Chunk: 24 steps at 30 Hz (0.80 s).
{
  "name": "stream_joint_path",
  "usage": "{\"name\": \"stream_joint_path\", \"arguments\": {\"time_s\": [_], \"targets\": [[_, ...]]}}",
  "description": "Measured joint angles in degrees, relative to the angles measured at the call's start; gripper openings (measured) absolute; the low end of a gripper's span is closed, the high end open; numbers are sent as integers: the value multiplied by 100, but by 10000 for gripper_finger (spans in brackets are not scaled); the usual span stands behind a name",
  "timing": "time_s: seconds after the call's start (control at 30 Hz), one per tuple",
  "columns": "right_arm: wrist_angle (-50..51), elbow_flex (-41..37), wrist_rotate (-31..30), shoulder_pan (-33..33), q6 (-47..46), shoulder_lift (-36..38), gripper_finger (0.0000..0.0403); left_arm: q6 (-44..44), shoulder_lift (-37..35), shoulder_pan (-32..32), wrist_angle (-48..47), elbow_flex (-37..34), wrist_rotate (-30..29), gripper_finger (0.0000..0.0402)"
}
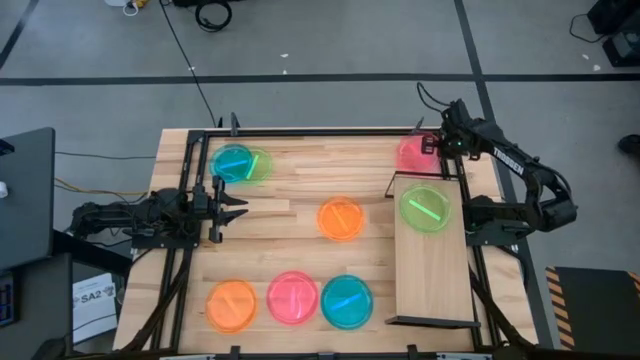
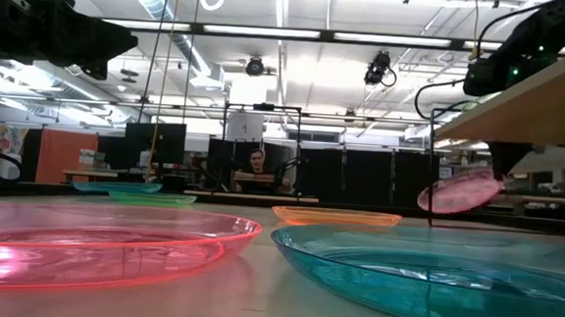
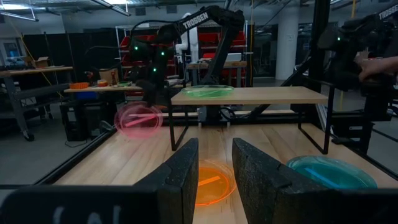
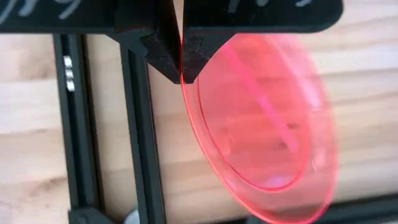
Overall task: Place and stack plates onto a shelf
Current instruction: Put the top pink transparent plate on the shelf
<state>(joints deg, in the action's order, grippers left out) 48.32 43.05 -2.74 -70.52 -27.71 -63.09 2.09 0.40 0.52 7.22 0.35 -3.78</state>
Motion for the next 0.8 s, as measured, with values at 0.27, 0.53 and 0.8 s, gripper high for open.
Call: {"name": "stream_joint_path", "arguments": {"time_s": [0.27, 0.53, 0.8], "targets": [[446, 430, 86, 0, 25, 4, 6, 0, -1, -1, 0, 0, -2, 105], [1066, 1098, 258, 0, 33, 7, 5, 0, 0, 0, 0, 1, 1, 105], [1920, 2351, 256, 4, 40, 7, 5, 0, -1, 0, 0, -1, -1, 105]]}}
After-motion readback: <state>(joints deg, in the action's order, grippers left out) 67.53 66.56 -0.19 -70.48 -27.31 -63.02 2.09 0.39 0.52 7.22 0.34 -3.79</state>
